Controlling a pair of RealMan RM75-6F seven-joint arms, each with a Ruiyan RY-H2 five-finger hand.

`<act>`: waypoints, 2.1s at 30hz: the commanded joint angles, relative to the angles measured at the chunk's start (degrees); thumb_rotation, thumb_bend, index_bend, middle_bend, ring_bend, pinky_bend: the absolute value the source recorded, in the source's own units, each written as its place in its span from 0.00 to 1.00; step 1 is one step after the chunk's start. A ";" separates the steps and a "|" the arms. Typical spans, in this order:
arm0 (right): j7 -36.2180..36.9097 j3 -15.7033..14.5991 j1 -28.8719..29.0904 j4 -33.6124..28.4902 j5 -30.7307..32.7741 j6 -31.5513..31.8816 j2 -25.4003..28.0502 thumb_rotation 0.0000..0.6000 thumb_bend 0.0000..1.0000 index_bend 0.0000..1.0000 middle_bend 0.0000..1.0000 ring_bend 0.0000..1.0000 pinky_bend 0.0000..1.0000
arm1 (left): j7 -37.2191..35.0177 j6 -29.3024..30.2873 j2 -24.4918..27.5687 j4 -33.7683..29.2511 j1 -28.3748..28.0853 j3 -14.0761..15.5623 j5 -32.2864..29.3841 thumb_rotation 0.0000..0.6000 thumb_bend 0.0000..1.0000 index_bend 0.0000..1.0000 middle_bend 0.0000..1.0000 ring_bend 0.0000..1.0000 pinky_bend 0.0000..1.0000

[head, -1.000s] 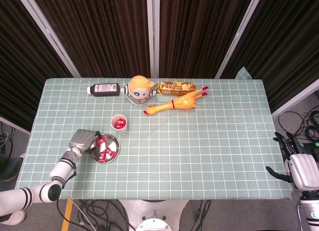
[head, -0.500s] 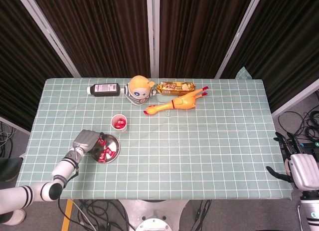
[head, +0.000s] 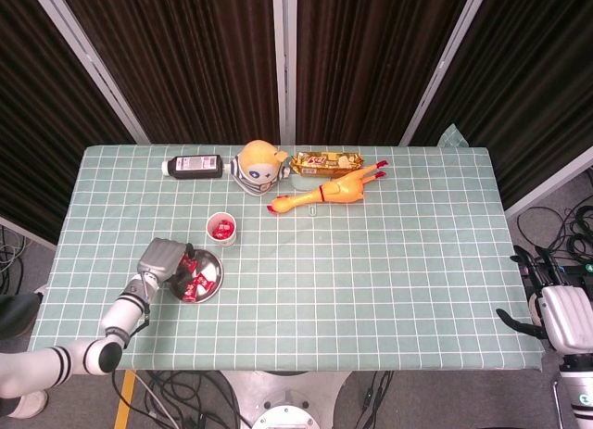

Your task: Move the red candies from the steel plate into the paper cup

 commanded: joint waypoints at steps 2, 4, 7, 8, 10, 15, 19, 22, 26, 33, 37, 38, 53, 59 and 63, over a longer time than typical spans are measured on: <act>-0.04 0.01 -0.01 0.00 0.02 0.02 0.00 1.00 0.08 0.04 0.20 0.01 0.22 | -1.09 0.16 -1.05 1.32 0.53 -0.04 1.44 1.00 0.35 0.48 0.89 0.81 0.98; -0.09 0.00 -0.03 -0.05 0.05 0.01 0.01 1.00 0.08 0.04 0.20 0.01 0.22 | -1.33 0.13 -1.61 2.18 0.65 -0.03 2.13 1.00 0.35 0.48 0.89 0.81 0.98; -0.19 -0.01 -0.09 -0.13 0.10 0.05 0.06 1.00 0.08 0.04 0.20 0.01 0.22 | -1.82 0.11 -2.32 3.17 0.87 -0.19 2.74 1.00 0.34 0.49 0.89 0.81 0.98; -0.26 0.00 -0.10 -0.20 0.12 0.07 0.10 1.00 0.08 0.04 0.20 0.01 0.22 | -2.12 -0.10 -2.49 3.46 0.93 -0.28 2.91 1.00 0.34 0.49 0.89 0.81 0.98; -0.37 0.04 -0.08 -0.29 0.16 0.05 0.14 1.00 0.08 0.04 0.20 0.01 0.22 | -2.30 -0.15 -2.72 3.91 1.01 -0.37 3.25 1.00 0.33 0.50 0.89 0.81 0.98; -0.51 0.07 -0.03 -0.47 0.16 -0.03 0.19 1.00 0.08 0.04 0.20 0.01 0.22 | -3.51 0.36 -3.78 5.53 1.53 -0.92 4.62 1.00 0.31 0.56 0.90 0.81 0.98; -0.65 0.11 0.03 -0.69 0.18 -0.11 0.32 1.00 0.08 0.04 0.20 0.01 0.22 | -4.39 0.10 -3.98 6.15 1.73 -1.37 5.36 1.00 0.31 0.63 0.91 0.82 0.98; -0.64 0.12 0.02 -0.74 0.15 -0.06 0.35 1.00 0.08 0.04 0.20 0.01 0.22 | -5.37 1.13 -4.00 6.31 2.23 -1.90 6.37 1.00 0.32 0.66 0.91 0.82 0.98; -0.54 0.11 0.03 -0.70 0.02 0.00 0.37 1.00 0.08 0.04 0.20 0.01 0.22 | -6.00 2.42 -2.30 4.34 2.68 -2.62 7.56 1.00 0.32 0.66 0.91 0.82 0.98; -0.16 0.07 0.05 -0.36 -0.07 0.01 0.24 1.00 0.08 0.04 0.20 0.01 0.22 | -8.44 6.19 3.20 -3.78 2.72 -6.47 10.16 1.00 0.32 0.66 0.91 0.82 0.98; 0.15 0.09 0.04 -0.09 -0.06 0.04 0.13 1.00 0.08 0.04 0.20 0.01 0.22 | -9.25 5.47 5.46 -6.48 0.80 -9.52 10.25 1.00 0.32 0.65 0.91 0.82 0.98; 0.22 0.08 0.04 -0.02 -0.05 0.05 0.11 1.00 0.08 0.04 0.20 0.01 0.22 | -9.10 5.32 5.54 -6.63 0.28 -10.08 10.15 1.00 0.32 0.65 0.91 0.82 0.98; 1.16 0.17 0.11 0.94 0.48 -0.40 0.10 1.00 0.08 0.04 0.20 0.01 0.22 | -1.34 -3.25 0.18 -0.11 -9.67 -12.34 -1.78 1.00 0.32 0.59 0.91 0.82 0.98; 1.07 0.19 0.12 0.84 0.59 -0.49 0.18 1.00 0.08 0.04 0.20 0.01 0.22 | 1.73 -3.26 -0.30 0.39 -11.26 -10.75 -4.72 1.00 0.32 0.48 0.89 0.81 0.98; 1.00 0.21 0.12 0.67 0.43 -0.34 0.30 1.00 0.08 0.04 0.20 0.01 0.22 | 2.70 -1.25 1.14 -1.78 -10.73 -10.00 -5.72 1.00 0.32 0.38 0.89 0.81 0.98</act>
